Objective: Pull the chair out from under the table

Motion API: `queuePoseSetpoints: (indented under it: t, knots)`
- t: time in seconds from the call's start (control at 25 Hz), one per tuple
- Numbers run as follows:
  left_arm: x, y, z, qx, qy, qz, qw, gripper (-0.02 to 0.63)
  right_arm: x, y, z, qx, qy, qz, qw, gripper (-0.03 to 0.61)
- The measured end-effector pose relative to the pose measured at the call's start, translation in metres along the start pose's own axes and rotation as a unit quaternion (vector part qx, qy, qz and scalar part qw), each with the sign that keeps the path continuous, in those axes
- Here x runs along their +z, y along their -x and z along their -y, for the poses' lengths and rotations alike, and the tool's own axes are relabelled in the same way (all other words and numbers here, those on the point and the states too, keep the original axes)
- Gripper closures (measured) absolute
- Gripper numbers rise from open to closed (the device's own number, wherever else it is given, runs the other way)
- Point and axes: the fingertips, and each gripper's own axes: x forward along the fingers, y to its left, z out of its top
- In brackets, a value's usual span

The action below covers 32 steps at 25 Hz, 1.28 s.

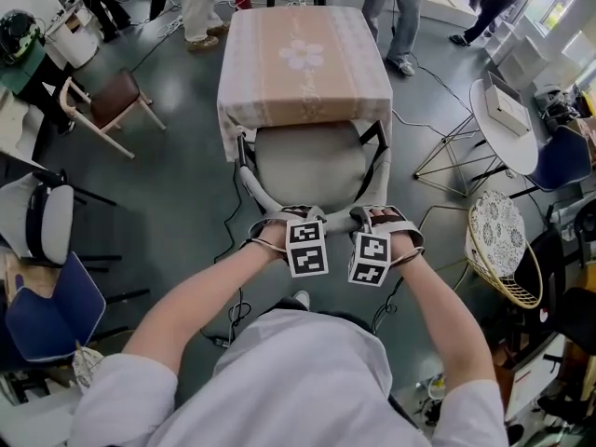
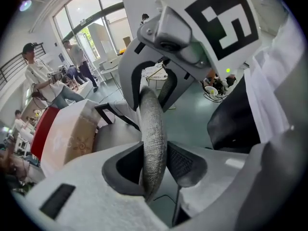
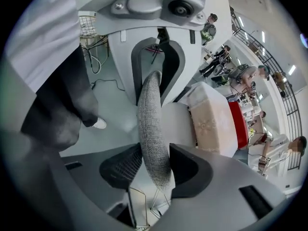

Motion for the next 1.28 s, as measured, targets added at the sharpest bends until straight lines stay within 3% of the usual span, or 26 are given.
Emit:
queuePoseSetpoints:
  t: [0.16,0.44,1.28]
  knots:
    - [0.002,-0.004,0.001,-0.002,0.012,-0.003,0.9999,0.495,-0.003,-0.012,-0.006,0.011,0.026,-0.019,0.999,0.428]
    - [0.003,-0.008,0.004,0.014,-0.002,-0.014,0.9998,0.515,-0.006,-0.019,-0.012,0.015,0.043,-0.033,0.998,0.464]
    - [0.001,0.002,0.015,0.022,-0.003,-0.032,0.9992,0.528,0.003,-0.004,-0.023,0.012,0.020,-0.044,0.999,0.480]
